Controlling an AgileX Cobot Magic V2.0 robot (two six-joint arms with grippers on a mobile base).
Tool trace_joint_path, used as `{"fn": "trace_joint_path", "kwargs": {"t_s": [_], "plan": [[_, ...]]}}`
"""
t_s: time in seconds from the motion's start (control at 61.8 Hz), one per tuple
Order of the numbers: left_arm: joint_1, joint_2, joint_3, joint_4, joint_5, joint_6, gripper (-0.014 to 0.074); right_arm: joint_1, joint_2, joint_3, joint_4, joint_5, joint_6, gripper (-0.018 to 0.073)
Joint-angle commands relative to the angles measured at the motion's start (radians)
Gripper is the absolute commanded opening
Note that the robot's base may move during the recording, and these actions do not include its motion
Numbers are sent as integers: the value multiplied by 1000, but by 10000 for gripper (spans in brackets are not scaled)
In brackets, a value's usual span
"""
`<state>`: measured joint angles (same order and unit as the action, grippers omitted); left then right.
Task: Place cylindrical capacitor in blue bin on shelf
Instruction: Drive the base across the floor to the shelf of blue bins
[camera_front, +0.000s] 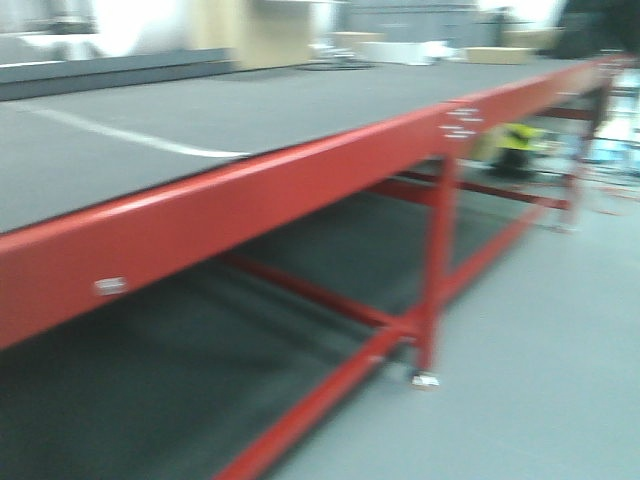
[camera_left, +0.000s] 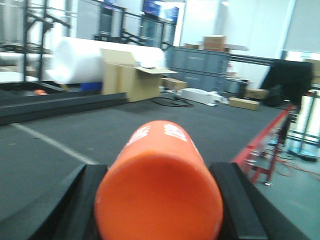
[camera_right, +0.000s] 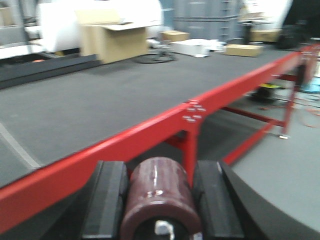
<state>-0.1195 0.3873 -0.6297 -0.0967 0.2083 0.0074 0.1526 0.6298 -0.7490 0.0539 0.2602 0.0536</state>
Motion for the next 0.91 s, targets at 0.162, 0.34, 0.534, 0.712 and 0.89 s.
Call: {"fn": "trace_joint_path", "kwargs": {"t_s": [0.162,0.34,0.534,0.712,0.89], "plan": [[-6,-3,0,-6,-17,0,-111,-1,-6,-4,-7,-30,-1,-167],[-6,-3,0,-6,-17,0,-111,-1,-6,-4,-7,-30,-1,-167],[-6,-3,0,-6,-17,0,-111,-1,-6,-4,-7,-30,-1,-167],[-6,-3,0,-6,-17,0,-111,-1,-6,-4,-7,-30,-1,-167],[-6,-3,0,-6,-17,0,-111,-1,-6,-4,-7,-30,-1,-167]]}}
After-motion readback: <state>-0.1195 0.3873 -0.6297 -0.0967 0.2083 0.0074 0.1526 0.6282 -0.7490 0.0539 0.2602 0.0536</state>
